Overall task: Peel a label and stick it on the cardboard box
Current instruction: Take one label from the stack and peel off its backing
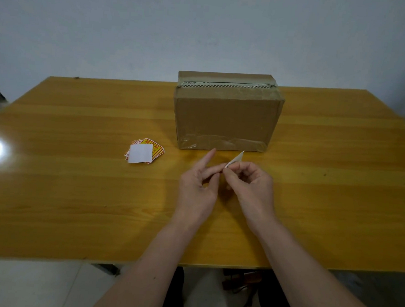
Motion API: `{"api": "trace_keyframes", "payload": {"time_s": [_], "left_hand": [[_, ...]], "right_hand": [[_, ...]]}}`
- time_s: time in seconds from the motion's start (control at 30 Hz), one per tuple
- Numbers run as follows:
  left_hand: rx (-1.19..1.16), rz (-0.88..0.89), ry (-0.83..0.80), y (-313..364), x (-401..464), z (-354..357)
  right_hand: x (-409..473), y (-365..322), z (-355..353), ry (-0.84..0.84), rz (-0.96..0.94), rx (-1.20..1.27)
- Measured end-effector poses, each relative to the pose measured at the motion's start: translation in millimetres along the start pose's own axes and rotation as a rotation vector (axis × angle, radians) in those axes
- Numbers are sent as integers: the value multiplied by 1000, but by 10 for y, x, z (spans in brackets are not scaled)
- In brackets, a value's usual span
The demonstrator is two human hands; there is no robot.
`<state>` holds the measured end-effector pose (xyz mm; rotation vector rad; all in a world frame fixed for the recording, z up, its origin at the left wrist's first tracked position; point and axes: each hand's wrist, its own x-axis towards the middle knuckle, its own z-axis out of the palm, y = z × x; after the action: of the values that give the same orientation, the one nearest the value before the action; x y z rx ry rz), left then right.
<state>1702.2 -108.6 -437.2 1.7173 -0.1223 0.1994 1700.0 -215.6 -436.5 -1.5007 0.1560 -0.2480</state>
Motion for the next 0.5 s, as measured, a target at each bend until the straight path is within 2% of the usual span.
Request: {"api": "trace_keyframes", "payload": {"time_s": [0.1, 0.5], "left_hand": [[75, 28, -13, -69, 20, -11], [139, 73, -26, -71, 12, 13]], "right_hand": [[-1, 9, 11, -1, -10, 24], [-7, -6, 16, 17, -15, 13]]}}
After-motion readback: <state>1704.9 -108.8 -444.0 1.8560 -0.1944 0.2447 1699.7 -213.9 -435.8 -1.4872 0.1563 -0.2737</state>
